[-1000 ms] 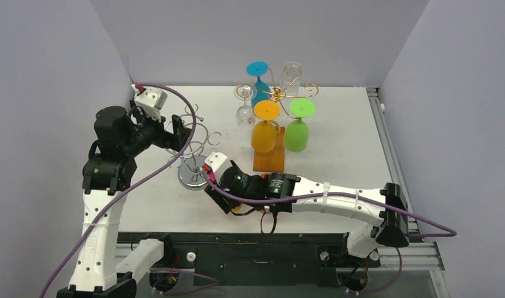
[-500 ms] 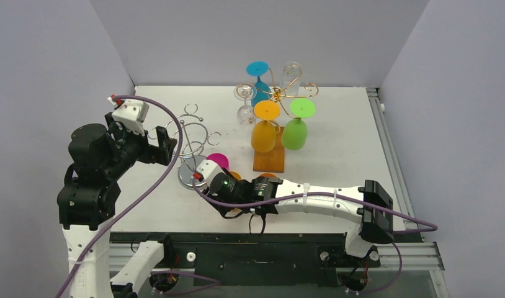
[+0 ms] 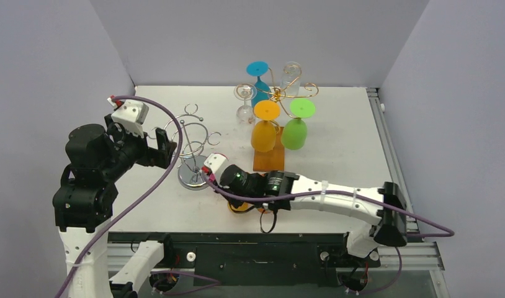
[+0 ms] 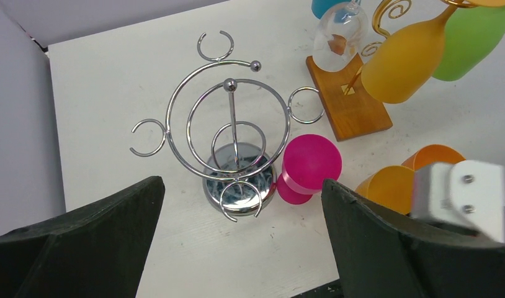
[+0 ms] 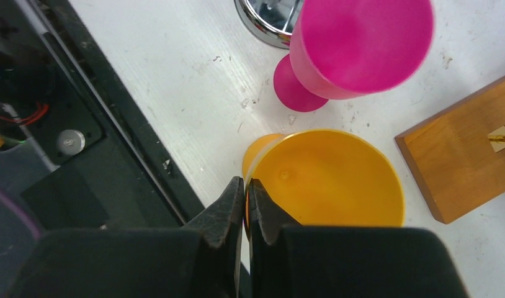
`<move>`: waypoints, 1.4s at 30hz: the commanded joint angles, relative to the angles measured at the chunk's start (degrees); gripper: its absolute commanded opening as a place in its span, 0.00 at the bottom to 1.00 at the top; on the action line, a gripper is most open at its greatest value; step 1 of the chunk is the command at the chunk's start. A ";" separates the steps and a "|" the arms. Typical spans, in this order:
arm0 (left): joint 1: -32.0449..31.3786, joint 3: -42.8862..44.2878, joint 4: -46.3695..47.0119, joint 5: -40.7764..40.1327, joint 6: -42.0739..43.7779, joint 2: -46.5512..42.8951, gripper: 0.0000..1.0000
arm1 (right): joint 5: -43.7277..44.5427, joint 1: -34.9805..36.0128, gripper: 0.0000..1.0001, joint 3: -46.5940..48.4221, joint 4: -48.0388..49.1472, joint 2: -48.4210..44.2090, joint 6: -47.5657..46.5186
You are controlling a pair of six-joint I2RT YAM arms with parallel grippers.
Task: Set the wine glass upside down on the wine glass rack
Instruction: Pick up the wine glass at the center of the board, then turn the wine glass upside down at the wine rack.
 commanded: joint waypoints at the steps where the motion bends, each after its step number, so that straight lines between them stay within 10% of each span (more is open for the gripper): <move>1: 0.29 2.61 -0.68 3.43 0.98 0.14 0.96 | -4.24 -1.10 0.00 3.69 -1.37 -12.53 0.18; 16: 0.21 -1.51 -0.91 28.14 -0.77 -1.99 0.96 | -3.18 -3.92 0.00 12.09 5.68 -26.24 0.88; 30: 0.15 -9.69 5.97 34.52 -11.16 -0.56 0.99 | -5.70 -2.94 0.00 14.96 16.41 -23.02 0.74; 42: 0.20 -8.11 9.24 33.47 -12.54 3.01 0.30 | -7.69 -0.62 0.00 13.27 21.19 -21.24 1.40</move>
